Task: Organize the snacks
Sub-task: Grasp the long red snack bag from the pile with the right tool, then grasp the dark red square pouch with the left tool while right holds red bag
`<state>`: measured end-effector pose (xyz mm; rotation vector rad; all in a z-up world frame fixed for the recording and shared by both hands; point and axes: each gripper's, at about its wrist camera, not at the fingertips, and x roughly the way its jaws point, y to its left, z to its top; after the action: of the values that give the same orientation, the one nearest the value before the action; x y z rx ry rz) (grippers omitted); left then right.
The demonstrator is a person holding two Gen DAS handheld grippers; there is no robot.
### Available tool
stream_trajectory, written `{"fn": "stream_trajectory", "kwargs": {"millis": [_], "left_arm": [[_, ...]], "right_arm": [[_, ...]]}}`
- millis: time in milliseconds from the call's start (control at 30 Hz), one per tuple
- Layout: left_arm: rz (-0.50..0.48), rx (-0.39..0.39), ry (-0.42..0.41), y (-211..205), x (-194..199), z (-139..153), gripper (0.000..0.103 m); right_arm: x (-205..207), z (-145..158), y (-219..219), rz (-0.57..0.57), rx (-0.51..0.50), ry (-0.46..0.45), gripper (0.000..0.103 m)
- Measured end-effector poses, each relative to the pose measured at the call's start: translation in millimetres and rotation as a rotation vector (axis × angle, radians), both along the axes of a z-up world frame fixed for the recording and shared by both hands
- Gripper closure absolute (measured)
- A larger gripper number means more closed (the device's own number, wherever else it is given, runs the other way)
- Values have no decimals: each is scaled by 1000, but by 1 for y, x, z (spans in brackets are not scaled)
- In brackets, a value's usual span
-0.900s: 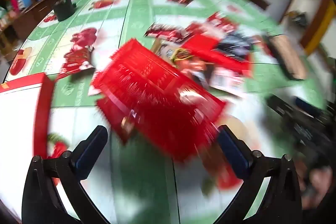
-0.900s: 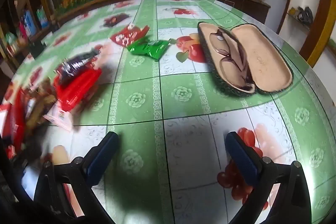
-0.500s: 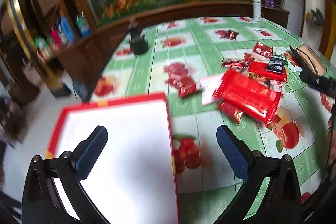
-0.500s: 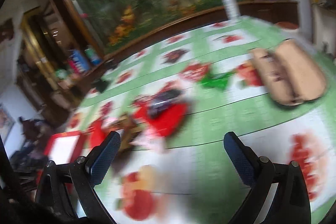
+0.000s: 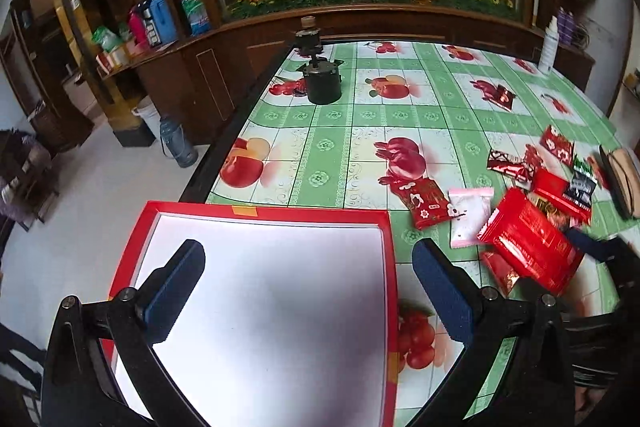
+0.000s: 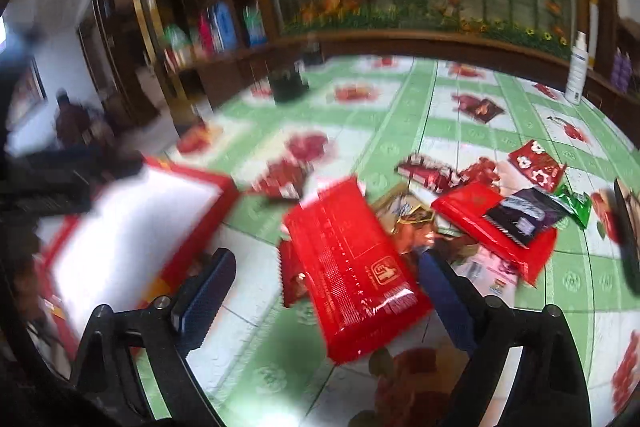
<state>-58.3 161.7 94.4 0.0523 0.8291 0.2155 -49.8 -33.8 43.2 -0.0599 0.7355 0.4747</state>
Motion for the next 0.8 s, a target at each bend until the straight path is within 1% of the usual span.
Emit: {"fn": "stream_trajectory", "kwargs": {"millis": [33,67,133,200,267,333,400,500,600,700,800], "left_arm": [[-3,-8,4,-1,-1,-1,0],[-5,-10,8,-3,-1,-2,0],[-21,-12,18,-9,-2,-5,0],[-49,-15,33,-20,-3,-9,0],[-79,-23,44,-31,-4,-11,0],[-113,-31,57,-43,-5,-13,0],[-148,-30,71,-55,-7,-15,0],[-184,-13,76,-73,-8,-16,0],[-225,-23,90,-88,-7,-20,0],[-262,-10,102,-106,-3,-26,0],[-292,20,97,-122,1,-31,0]], "right_arm": [[6,-7,4,2,-33,20,21],[7,-11,5,-3,-52,19,22],[8,-15,4,-19,-93,10,34],[12,-21,-6,-11,-74,46,51],[15,-25,-25,-26,8,101,52],[14,-28,-48,-27,81,129,52],[10,-28,-66,-35,117,140,52],[5,-32,-107,-82,183,166,53],[2,-37,-160,-174,295,191,52],[4,-41,-208,-277,416,204,52],[4,-45,-230,-345,488,213,52]]}}
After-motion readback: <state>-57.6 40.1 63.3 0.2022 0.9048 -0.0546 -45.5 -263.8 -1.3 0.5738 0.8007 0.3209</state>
